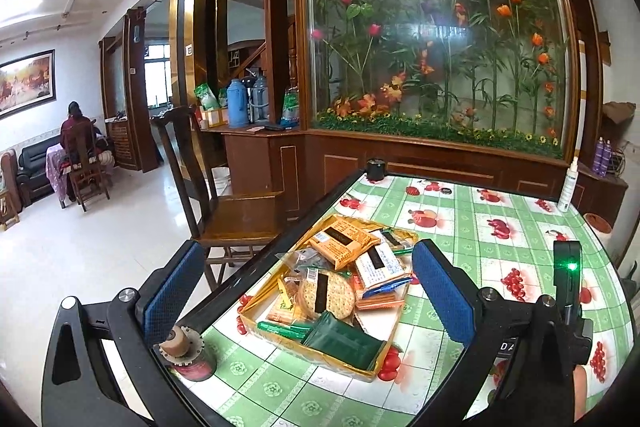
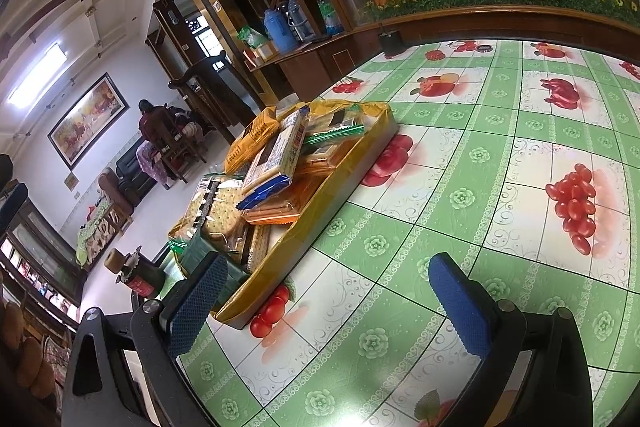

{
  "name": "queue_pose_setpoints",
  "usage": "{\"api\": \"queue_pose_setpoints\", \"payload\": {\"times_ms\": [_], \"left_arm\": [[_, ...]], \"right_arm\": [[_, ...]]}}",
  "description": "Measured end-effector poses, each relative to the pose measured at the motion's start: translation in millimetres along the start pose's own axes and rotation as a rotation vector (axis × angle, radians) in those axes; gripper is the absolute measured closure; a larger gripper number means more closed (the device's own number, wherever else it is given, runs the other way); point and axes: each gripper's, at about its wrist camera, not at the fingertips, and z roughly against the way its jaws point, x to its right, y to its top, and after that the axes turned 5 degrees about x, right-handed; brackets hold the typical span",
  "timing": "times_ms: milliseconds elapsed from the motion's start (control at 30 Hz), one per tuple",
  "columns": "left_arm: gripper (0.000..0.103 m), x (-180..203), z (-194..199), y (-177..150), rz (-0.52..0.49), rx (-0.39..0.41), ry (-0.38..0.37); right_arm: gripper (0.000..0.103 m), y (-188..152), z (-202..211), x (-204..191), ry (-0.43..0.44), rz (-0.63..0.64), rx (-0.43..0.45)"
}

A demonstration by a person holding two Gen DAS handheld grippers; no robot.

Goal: Organize snacks

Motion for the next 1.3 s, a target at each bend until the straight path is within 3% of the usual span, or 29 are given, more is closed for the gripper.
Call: {"api": "queue_pose_setpoints", "payload": {"times_ms": [567,933,1300], "left_arm": [[0.000,5,-9,-6,-0.009,-0.035,-0.023],[0.000,12,-4,-7,-0.063,0.011,-0.010],[0.000,5,-8,-10,-0.031,-0.022,-0.020]], "right_arm": [[0.001,0,-1,-7,0.009,0.017,-0.022],[0.001,-3,-6,-16,0.010,0.060,-0.036],[0.001,-7,-5,-38,0.053,0.156,-0.036]]}}
